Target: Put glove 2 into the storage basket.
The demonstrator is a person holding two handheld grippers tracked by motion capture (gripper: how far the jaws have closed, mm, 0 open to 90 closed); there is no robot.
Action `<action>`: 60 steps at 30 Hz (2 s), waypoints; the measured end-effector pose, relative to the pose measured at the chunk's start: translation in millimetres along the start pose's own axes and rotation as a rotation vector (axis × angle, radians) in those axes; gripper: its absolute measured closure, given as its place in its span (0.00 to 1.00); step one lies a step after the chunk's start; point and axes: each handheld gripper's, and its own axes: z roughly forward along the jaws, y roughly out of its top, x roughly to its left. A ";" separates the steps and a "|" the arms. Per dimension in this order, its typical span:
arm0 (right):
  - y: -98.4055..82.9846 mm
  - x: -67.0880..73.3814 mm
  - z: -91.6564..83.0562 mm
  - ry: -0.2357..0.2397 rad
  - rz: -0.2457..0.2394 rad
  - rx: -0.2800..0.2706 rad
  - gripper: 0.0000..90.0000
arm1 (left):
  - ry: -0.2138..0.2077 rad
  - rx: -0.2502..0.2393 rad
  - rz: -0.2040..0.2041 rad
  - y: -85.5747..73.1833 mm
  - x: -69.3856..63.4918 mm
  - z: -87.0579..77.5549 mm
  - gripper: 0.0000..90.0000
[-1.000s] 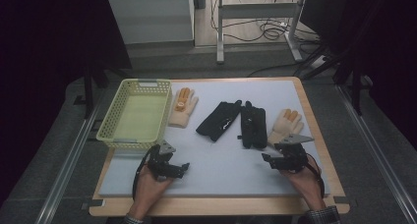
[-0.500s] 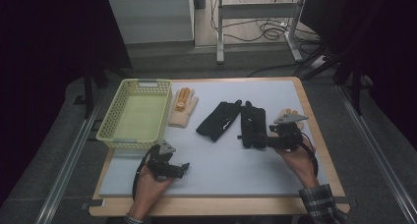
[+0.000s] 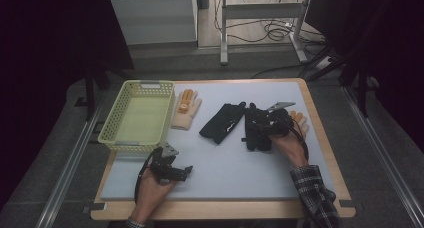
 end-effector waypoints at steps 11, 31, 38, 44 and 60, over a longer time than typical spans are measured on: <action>-0.8 0.9 10.3 0.002 0.055 0.063 0.87 | 0.000 0.000 0.000 0.0 0.0 0.0 0.06; -7.3 62.0 -73.6 0.132 0.120 -0.112 0.90 | 0.001 0.001 0.005 0.1 0.3 -0.1 0.06; -35.2 109.9 -73.1 0.142 0.088 -0.102 0.89 | 0.000 0.000 0.001 0.0 0.0 -0.1 0.06; -56.3 120.2 -53.2 0.180 0.071 -0.045 0.50 | 0.000 0.001 0.001 0.0 0.0 -0.1 0.06; -84.3 99.0 -69.7 0.150 -0.043 -0.019 0.74 | 0.001 0.001 0.001 0.0 -0.1 -0.1 0.06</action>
